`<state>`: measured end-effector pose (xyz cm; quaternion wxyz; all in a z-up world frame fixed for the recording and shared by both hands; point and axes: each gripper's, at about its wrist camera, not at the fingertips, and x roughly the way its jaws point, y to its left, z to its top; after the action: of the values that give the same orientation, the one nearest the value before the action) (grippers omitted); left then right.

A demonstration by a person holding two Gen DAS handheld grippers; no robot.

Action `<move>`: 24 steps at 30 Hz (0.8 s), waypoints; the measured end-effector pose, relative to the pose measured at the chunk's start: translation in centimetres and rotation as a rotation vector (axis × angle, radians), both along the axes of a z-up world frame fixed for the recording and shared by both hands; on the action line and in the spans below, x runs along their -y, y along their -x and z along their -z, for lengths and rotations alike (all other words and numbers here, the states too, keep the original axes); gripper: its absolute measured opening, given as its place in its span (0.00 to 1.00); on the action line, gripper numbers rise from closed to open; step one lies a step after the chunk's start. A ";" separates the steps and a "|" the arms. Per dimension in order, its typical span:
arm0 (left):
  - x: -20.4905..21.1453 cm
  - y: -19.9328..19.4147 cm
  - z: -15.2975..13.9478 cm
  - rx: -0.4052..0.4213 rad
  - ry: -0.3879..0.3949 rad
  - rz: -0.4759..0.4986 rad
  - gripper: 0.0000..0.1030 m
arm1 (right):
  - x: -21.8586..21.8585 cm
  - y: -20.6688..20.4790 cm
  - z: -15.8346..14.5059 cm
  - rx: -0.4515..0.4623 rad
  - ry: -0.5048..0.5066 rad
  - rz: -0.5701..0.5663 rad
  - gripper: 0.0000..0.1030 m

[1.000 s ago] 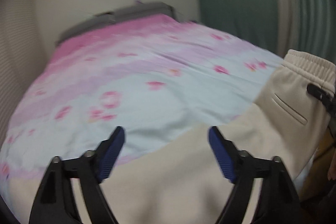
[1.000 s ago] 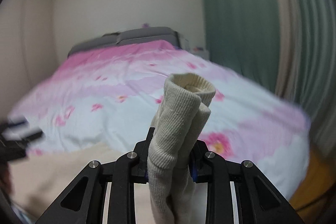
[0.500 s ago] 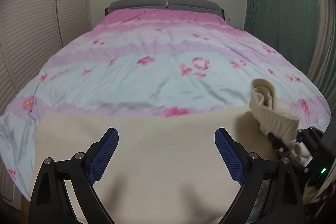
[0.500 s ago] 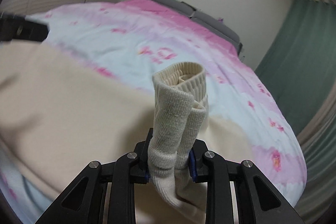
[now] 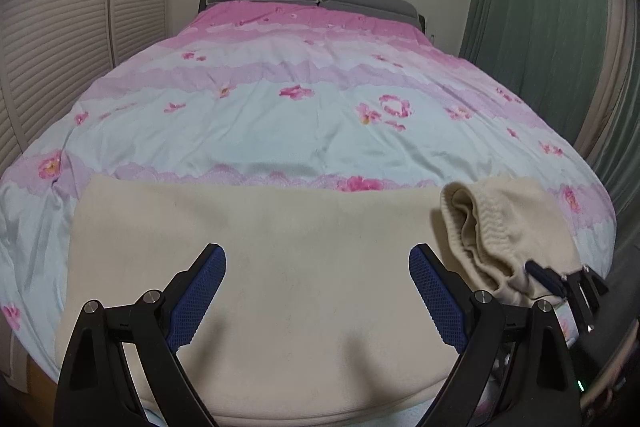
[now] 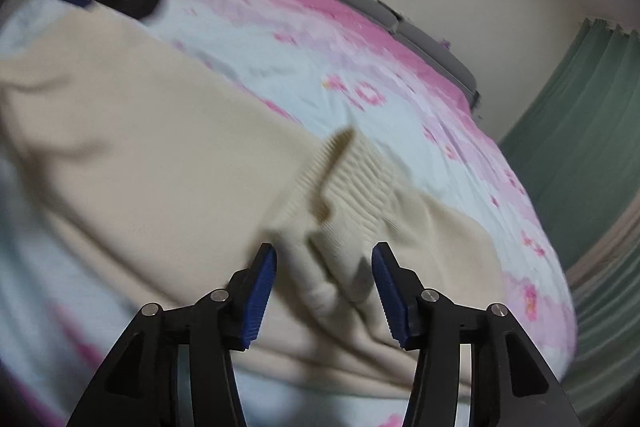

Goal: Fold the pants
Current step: 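Open the right tool and release the cuff onto the folded pants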

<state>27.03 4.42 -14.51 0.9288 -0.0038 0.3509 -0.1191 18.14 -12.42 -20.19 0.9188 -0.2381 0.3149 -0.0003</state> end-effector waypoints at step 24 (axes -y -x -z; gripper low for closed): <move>0.5 0.3 0.7 -0.022 -0.008 0.008 0.91 | 5.3 -5.2 0.5 -0.174 -0.561 0.141 0.24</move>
<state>26.75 3.95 -15.25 0.9243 0.0001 0.3618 -0.1213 23.35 -17.76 -20.69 0.9160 0.0485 0.3959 0.0432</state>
